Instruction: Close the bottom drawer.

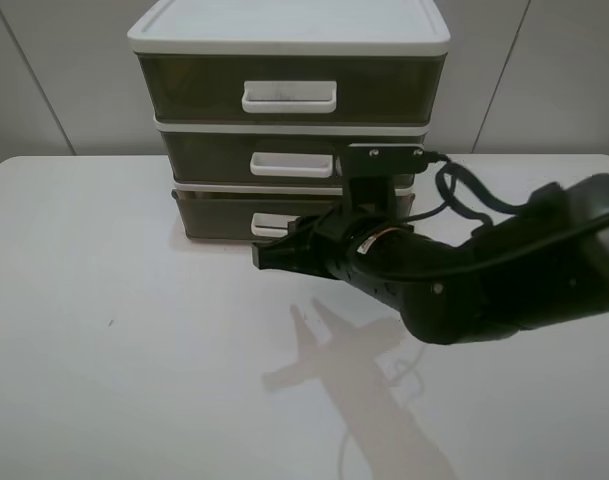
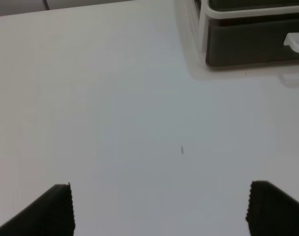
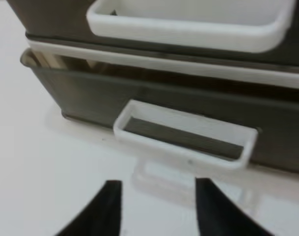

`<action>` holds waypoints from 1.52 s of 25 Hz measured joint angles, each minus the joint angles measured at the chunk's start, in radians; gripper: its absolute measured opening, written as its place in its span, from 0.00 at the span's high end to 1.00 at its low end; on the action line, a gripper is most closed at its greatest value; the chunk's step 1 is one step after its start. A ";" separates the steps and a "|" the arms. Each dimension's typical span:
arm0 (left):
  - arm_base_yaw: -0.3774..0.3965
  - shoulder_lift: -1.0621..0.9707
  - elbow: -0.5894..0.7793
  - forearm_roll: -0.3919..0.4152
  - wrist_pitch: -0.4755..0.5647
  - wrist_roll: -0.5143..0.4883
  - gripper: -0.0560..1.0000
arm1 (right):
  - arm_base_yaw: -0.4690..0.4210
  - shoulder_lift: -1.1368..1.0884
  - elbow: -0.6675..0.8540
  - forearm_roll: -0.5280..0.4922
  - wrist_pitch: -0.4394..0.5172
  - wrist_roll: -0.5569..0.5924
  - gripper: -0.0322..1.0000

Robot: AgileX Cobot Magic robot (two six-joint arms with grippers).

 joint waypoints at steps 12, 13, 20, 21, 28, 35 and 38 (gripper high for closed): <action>0.000 0.000 0.000 0.000 0.000 0.000 0.27 | -0.573 -0.596 0.116 -0.228 0.752 0.015 0.17; 0.000 0.000 0.000 0.000 0.000 0.000 0.27 | -0.620 -0.648 0.116 -0.275 0.818 0.046 0.17; 0.000 0.000 0.000 0.000 0.000 0.000 0.27 | -0.798 -1.105 0.095 -0.571 1.221 0.258 0.17; 0.000 0.000 0.000 0.000 0.000 0.000 0.27 | -0.800 -1.173 0.076 -0.596 1.284 0.272 0.17; 0.000 0.000 0.000 0.000 0.000 0.000 0.27 | -0.800 -1.506 -0.009 -0.677 1.549 0.305 0.17; 0.000 0.000 0.000 0.000 0.000 0.000 0.27 | -0.800 -1.669 -0.012 -0.719 1.681 0.305 0.17; 0.000 0.000 0.000 0.000 0.000 0.000 0.27 | -0.800 -1.694 0.008 -0.725 1.662 0.305 0.17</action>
